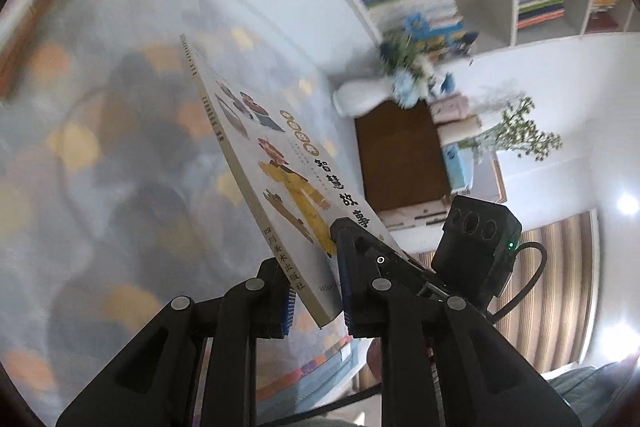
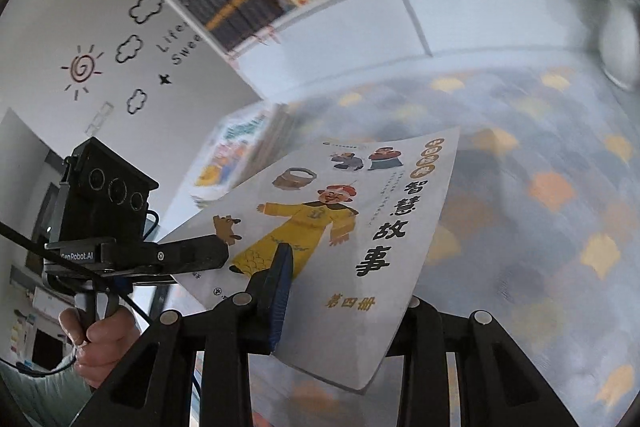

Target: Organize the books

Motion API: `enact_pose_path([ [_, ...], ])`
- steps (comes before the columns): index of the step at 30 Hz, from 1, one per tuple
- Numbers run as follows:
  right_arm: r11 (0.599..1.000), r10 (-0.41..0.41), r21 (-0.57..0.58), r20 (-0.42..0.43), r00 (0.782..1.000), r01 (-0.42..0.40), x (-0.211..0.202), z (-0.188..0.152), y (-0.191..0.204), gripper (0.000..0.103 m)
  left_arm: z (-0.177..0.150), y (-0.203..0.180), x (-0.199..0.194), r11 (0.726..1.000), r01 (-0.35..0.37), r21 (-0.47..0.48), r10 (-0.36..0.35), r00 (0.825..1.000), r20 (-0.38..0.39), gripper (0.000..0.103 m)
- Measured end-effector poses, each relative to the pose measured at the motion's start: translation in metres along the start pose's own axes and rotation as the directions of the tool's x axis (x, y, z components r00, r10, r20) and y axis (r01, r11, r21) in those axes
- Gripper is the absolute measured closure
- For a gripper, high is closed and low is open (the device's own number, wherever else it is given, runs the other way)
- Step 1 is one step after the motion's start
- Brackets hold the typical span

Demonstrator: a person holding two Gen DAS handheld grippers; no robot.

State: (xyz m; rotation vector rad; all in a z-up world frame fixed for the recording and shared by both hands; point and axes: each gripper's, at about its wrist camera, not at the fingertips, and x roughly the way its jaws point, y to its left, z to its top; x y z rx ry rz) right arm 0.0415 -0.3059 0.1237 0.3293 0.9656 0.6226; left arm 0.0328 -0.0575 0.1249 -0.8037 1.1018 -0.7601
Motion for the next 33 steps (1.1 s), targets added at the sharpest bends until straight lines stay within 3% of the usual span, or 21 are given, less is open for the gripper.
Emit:
enact_pose_path([
  [3,0.999,0.034,-0.033,0.022,0.999,-0.033,0.021,0.02,0.039,0.069,0.018,0.006,-0.046,1.0,-0.007,0.03,0.005,0.998,0.061,0.088],
  [8,0.993,0.075,-0.093,0.023,0.997,-0.073,0.072,0.052,0.108,0.069,0.044,0.023,-0.112,0.995,-0.079,0.068,0.068,0.986,0.152,0.087],
  [15,0.982,0.086,-0.168,-0.017,0.996,-0.088,0.159,0.08,0.189,0.069,0.078,0.083,-0.189,0.991,-0.134,0.001,0.129,0.961,0.242,0.087],
  [19,0.983,0.07,-0.166,-0.042,0.997,-0.076,0.199,0.09,0.212,0.069,0.095,0.111,-0.206,0.99,-0.14,-0.013,0.139,0.961,0.239,0.087],
  [33,0.991,-0.032,-0.132,-0.105,0.994,0.018,0.261,0.106,0.211,0.068,0.13,0.192,-0.201,0.995,-0.06,-0.079,0.076,0.971,0.225,0.089],
])
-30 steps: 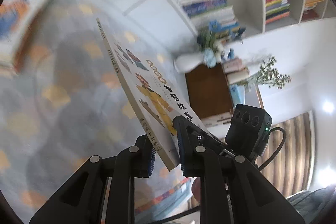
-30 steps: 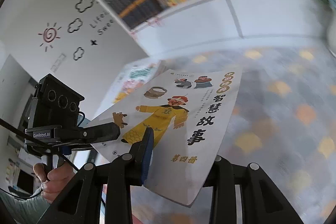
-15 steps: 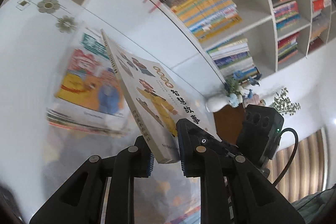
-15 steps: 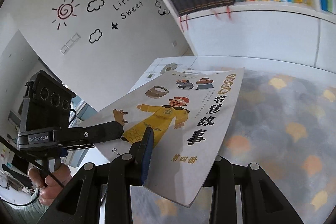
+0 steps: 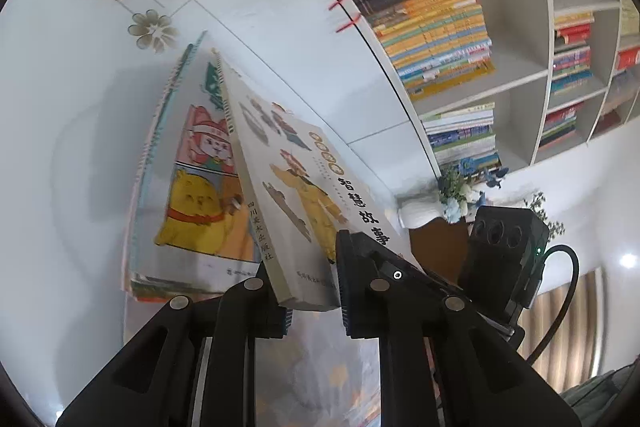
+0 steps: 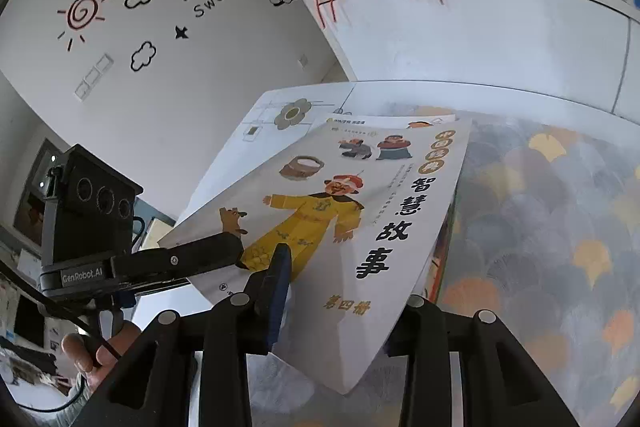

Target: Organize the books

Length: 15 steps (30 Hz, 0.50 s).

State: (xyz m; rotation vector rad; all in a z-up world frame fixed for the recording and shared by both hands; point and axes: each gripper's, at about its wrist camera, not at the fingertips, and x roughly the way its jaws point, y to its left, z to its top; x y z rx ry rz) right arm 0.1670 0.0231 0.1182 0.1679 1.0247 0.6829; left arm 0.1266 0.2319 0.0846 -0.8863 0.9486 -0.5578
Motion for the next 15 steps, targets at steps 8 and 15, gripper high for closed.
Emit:
enact_pose_path([
  [8,1.0,0.002,-0.025,-0.051,0.999,-0.003,0.027,0.002,0.005,0.067,0.002,0.023,-0.006,0.999,0.001,-0.054,0.0,1.0,0.019,0.089],
  [15,1.0,0.017,0.022,-0.068,0.998,-0.016,0.031,0.002,-0.007,0.065,0.004,0.02,-0.001,0.998,-0.052,-0.031,0.052,0.999,0.002,0.089],
])
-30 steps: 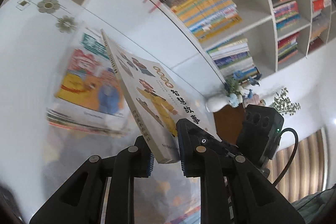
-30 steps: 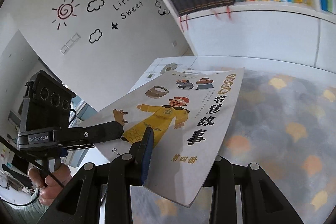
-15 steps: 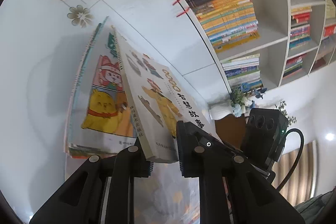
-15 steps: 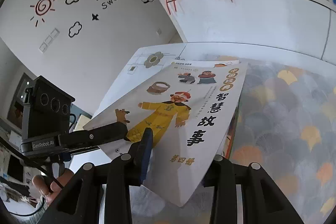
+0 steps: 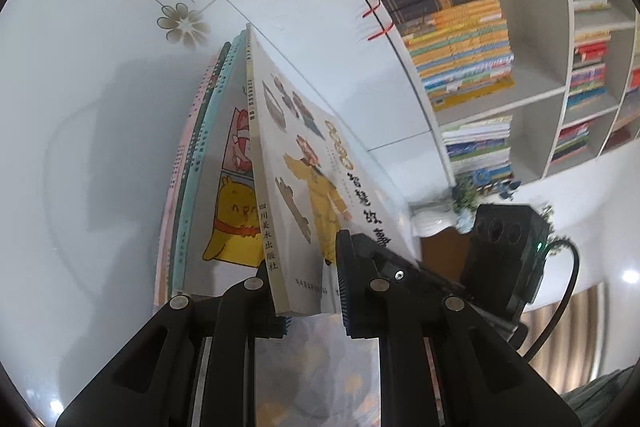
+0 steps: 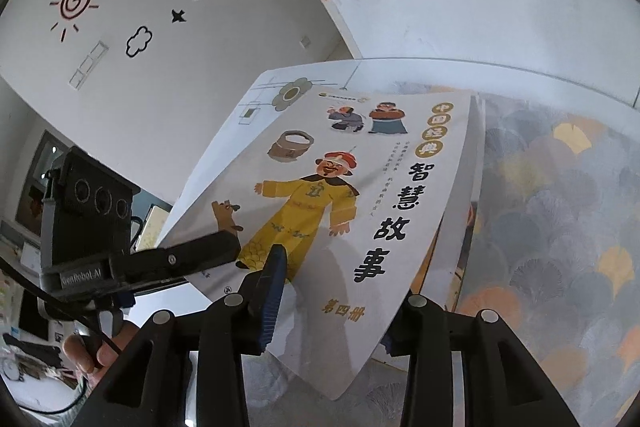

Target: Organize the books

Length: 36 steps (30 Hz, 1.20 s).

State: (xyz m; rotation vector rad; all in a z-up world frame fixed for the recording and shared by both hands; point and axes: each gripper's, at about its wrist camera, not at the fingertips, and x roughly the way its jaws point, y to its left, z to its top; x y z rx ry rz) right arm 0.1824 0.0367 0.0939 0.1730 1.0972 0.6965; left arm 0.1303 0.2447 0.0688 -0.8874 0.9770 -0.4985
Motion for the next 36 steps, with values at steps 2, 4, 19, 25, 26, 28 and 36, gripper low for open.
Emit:
enact_pose_path([
  [2,1.0,-0.003,0.011,-0.012,1.0,0.003,0.002,-0.002,-0.003,0.065,-0.002,0.0,0.0,1.0,-0.025,0.005,0.025,1.0,-0.002,0.089],
  [4,1.0,-0.002,0.022,-0.021,1.0,0.002,0.005,-0.003,-0.005,0.063,-0.004,0.001,-0.002,0.999,-0.046,0.0,0.046,0.999,-0.001,0.089],
  [19,0.997,-0.01,0.079,-0.086,0.996,0.017,0.01,-0.019,-0.01,0.059,-0.023,0.005,-0.054,0.955,-0.29,-0.059,0.296,0.946,0.13,0.086],
  [25,0.994,-0.073,0.075,-0.111,0.991,0.081,-0.024,-0.046,-0.019,0.053,-0.032,-0.054,-0.061,0.82,-0.564,0.098,0.534,0.815,0.225,0.083],
  [26,0.993,-0.083,0.08,-0.094,0.992,0.091,-0.036,-0.052,-0.023,0.053,-0.035,-0.065,-0.059,0.793,-0.597,0.12,0.559,0.792,0.248,0.076],
  [28,0.987,-0.134,0.087,-0.028,0.991,0.136,-0.072,-0.066,-0.03,0.053,-0.041,-0.086,-0.053,0.751,-0.642,0.155,0.587,0.756,0.288,0.075],
  [36,0.92,-0.392,0.146,0.282,0.876,0.365,-0.236,-0.105,-0.037,0.04,-0.087,-0.189,-0.016,0.654,-0.702,0.283,0.577,0.704,0.414,0.07],
])
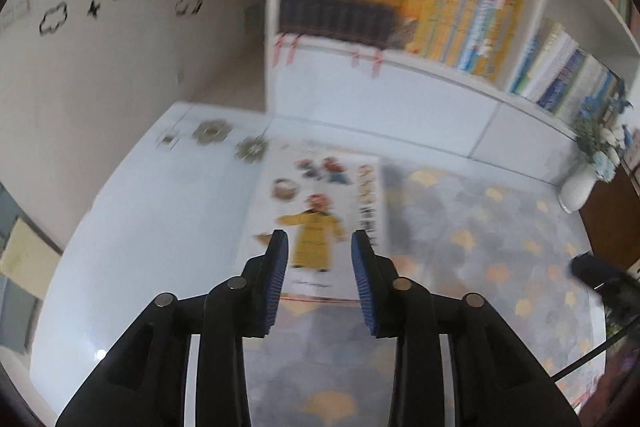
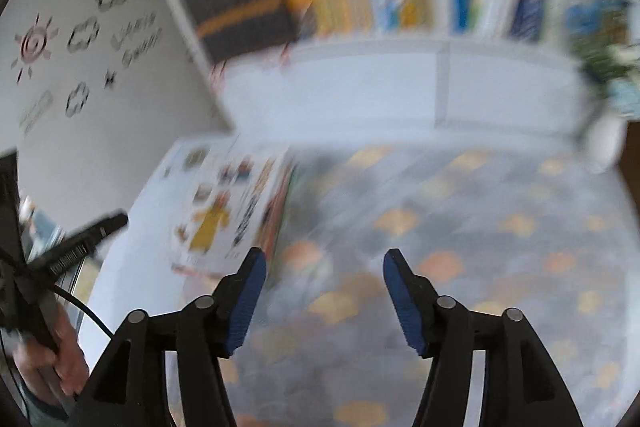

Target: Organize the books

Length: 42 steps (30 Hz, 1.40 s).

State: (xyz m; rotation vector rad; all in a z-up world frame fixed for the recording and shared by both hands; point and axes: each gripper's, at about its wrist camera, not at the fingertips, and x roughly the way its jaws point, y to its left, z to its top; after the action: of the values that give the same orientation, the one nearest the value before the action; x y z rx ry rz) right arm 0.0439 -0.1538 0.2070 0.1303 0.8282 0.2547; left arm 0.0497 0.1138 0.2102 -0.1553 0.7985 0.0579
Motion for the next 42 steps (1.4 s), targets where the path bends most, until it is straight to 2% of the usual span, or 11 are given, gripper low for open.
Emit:
enact_pose_path([
  [4,0.995,-0.103,0.025,0.16,0.982,0.1,-0.068,0.007,-0.021,0.029,0.004,-0.047,-0.049,0.998,0.014,0.066,-0.02,0.995,0.093,0.065],
  [5,0.993,-0.119,0.028,0.178,0.977,0.116,-0.078,0.008,-0.02,0.027,0.005,-0.061,-0.064,0.996,0.026,0.091,-0.037,0.991,0.129,0.038],
  [6,0.989,-0.144,0.042,0.196,0.97,0.138,-0.091,0.009,-0.023,0.024,0.007,-0.074,-0.075,0.992,0.022,0.122,-0.041,0.987,0.158,0.005],
  [7,0.985,-0.168,0.059,0.205,0.964,0.16,-0.099,0.009,-0.024,0.024,0.008,-0.086,-0.086,0.988,0.015,0.155,-0.045,0.981,0.187,0.0],
  [10,0.979,-0.181,0.127,0.213,0.96,0.156,-0.124,0.007,-0.032,0.024,0.007,-0.111,-0.109,0.98,-0.003,0.201,-0.05,0.966,0.254,0.001],
  [12,0.972,-0.207,0.152,0.21,0.955,0.178,-0.136,0.001,-0.034,0.024,0.007,-0.122,-0.112,0.978,-0.022,0.208,-0.033,0.965,0.259,0.001],
  [18,0.95,-0.3,0.14,0.161,0.94,0.279,-0.147,-0.016,-0.052,0.023,-0.01,-0.136,-0.098,0.985,-0.041,0.169,0.017,0.99,0.143,0.001],
  [22,0.956,-0.261,0.168,0.111,0.959,0.241,-0.15,-0.024,-0.076,0.023,-0.023,-0.146,-0.1,0.987,-0.063,0.145,0.05,0.995,0.089,0.001],
  [31,0.949,-0.256,0.197,0.028,0.966,0.246,-0.166,-0.024,-0.127,0.023,-0.045,-0.191,-0.128,0.985,-0.099,0.141,0.084,0.99,0.111,0.001],
  [37,0.955,-0.256,0.161,0.028,0.966,0.249,-0.177,-0.023,-0.142,0.023,-0.058,-0.214,-0.124,0.984,-0.106,0.142,0.1,0.994,0.05,0.001],
  [42,0.963,-0.238,0.139,0.037,0.971,0.231,-0.183,-0.019,-0.148,0.023,-0.06,-0.217,-0.134,0.988,-0.11,0.105,0.105,0.993,0.053,0.001],
])
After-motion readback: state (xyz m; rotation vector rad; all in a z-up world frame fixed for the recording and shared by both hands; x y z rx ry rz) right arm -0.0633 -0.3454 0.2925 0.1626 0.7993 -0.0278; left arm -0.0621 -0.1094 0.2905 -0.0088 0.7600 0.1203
